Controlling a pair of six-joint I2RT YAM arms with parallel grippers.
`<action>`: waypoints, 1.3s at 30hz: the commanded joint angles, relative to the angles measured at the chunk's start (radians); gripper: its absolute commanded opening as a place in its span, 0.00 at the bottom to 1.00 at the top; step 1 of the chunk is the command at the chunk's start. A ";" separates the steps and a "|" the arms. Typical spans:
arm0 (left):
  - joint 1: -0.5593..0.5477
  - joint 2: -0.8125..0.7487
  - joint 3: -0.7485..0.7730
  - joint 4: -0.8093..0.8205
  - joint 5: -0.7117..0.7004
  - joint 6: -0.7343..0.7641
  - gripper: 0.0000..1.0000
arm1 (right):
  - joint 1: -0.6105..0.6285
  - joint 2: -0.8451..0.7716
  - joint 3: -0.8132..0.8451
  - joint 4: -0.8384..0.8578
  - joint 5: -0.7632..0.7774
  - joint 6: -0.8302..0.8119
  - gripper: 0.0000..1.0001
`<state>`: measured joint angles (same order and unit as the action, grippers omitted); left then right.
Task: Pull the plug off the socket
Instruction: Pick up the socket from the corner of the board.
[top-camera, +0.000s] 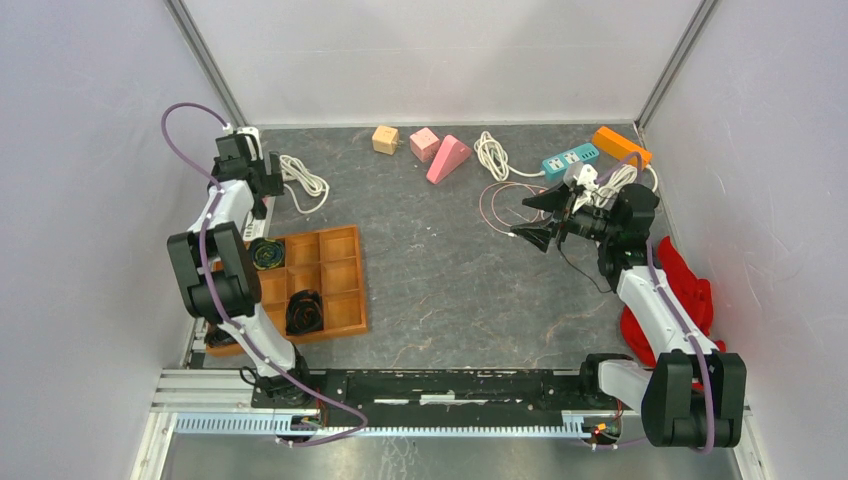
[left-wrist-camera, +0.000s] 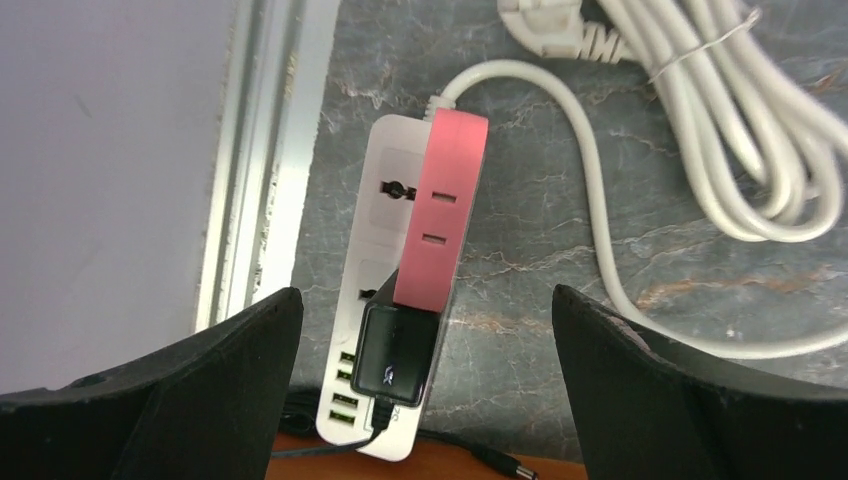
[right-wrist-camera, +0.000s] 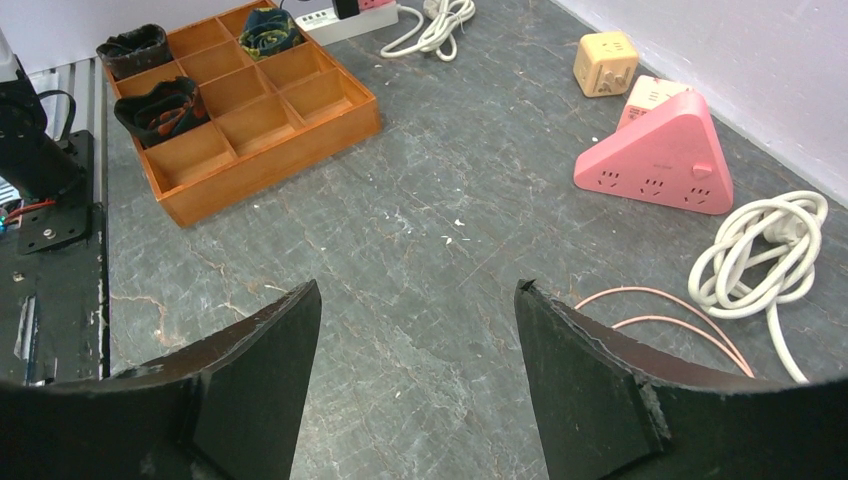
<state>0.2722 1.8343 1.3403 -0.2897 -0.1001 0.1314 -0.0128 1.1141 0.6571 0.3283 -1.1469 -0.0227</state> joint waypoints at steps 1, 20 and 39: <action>0.023 0.057 0.073 -0.084 0.048 0.041 0.99 | 0.007 0.014 0.052 -0.031 0.004 -0.061 0.77; 0.030 0.075 0.074 -0.098 0.021 0.030 0.63 | 0.068 0.052 0.100 -0.161 0.022 -0.175 0.77; 0.029 0.032 0.095 -0.097 0.126 -0.026 0.02 | 0.067 0.053 0.110 -0.183 0.022 -0.194 0.76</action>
<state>0.3012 1.9209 1.3853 -0.3931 -0.0574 0.1310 0.0505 1.1625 0.7200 0.1394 -1.1244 -0.2001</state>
